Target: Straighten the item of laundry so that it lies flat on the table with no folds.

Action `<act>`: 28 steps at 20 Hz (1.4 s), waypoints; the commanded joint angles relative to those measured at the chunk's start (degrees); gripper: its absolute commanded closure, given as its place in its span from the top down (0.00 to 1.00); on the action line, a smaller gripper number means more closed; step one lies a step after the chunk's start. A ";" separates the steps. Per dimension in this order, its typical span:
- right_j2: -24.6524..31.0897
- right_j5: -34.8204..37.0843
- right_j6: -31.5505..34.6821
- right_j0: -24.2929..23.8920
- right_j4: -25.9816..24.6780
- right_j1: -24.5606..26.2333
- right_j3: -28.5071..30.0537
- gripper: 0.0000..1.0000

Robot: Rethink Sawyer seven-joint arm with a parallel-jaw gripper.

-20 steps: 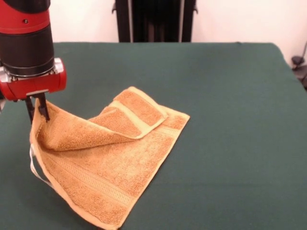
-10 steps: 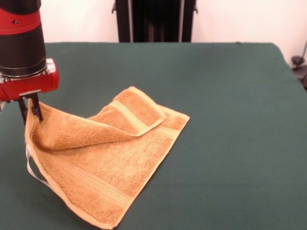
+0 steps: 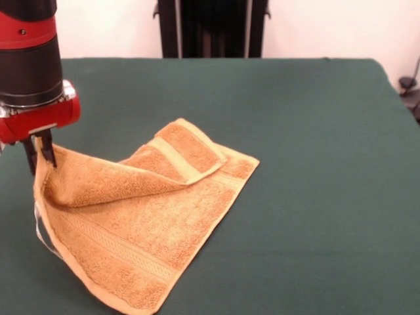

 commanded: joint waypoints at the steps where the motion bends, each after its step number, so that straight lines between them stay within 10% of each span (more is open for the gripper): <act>1: 5.93 4.95 -19.47 0.58 -1.57 4.80 0.74 0.00; 28: 6.03 8.53 -26.10 -0.45 -0.23 6.80 -4.72 0.00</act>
